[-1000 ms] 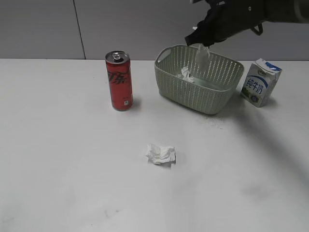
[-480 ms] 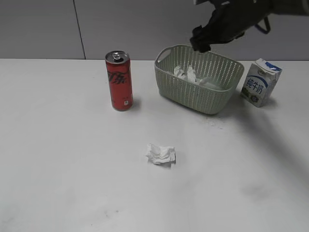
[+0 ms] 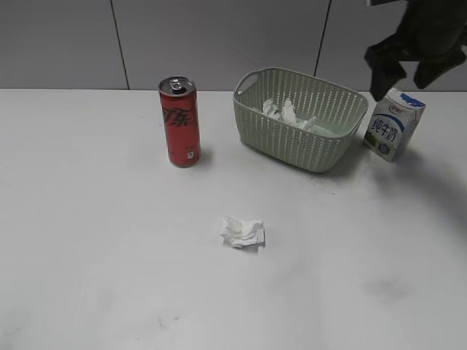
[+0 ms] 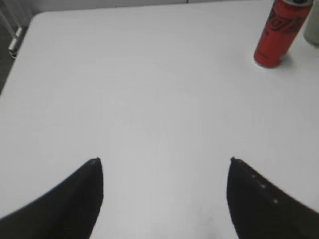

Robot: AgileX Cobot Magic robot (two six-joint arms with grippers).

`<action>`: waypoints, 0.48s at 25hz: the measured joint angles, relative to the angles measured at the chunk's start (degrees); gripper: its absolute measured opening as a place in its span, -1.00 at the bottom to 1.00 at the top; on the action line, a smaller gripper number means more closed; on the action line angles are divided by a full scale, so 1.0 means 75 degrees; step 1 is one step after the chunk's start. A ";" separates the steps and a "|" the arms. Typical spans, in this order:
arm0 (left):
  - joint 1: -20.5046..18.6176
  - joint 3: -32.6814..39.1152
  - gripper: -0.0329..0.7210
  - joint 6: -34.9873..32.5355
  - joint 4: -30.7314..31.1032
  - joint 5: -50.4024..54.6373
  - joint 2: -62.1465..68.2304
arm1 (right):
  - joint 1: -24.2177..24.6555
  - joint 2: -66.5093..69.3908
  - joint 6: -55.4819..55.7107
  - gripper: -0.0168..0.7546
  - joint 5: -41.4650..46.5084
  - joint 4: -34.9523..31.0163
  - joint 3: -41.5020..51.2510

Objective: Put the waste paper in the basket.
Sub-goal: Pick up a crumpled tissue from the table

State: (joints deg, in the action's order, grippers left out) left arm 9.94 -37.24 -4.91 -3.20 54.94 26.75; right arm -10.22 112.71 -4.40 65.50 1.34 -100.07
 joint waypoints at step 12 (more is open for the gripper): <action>0.1125 -0.2561 0.60 -0.2293 -0.1647 -0.0433 0.5712 | 0.1795 -0.2184 -0.0753 0.58 0.0301 -0.0179 0.1306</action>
State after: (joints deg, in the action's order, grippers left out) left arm 18.38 -56.45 -22.10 -15.55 51.69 69.59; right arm 3.24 96.33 -10.05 67.75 0.00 -90.28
